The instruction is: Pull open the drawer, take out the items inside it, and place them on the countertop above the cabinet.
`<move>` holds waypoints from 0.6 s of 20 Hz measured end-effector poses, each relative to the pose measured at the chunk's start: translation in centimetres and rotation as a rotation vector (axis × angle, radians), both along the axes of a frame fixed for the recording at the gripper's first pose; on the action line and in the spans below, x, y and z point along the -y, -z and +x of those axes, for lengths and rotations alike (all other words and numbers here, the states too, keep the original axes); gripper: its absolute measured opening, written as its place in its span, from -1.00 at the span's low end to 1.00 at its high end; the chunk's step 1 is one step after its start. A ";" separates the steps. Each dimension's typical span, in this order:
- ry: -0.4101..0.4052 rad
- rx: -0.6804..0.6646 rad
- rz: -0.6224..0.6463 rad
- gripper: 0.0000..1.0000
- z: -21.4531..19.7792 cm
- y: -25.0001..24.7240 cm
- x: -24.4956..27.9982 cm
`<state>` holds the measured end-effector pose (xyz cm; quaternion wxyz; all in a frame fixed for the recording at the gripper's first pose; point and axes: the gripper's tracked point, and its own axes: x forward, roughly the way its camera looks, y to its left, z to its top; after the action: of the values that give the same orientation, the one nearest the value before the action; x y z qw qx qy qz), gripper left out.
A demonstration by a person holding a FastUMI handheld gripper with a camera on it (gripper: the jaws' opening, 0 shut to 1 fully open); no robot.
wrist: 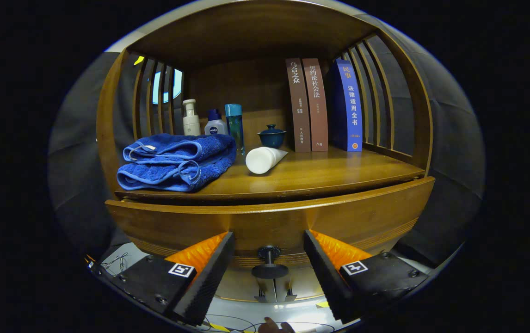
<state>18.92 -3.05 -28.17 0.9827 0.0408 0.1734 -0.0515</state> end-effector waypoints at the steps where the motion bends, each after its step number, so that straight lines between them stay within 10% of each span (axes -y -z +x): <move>1: 0.000 0.001 -0.001 0.99 0.2 0.0 0.0; 12: 0.009 -0.030 -0.030 0.99 0.7 1.0 0.1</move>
<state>19.65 -3.11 -29.17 0.9802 0.0258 0.1873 -0.0591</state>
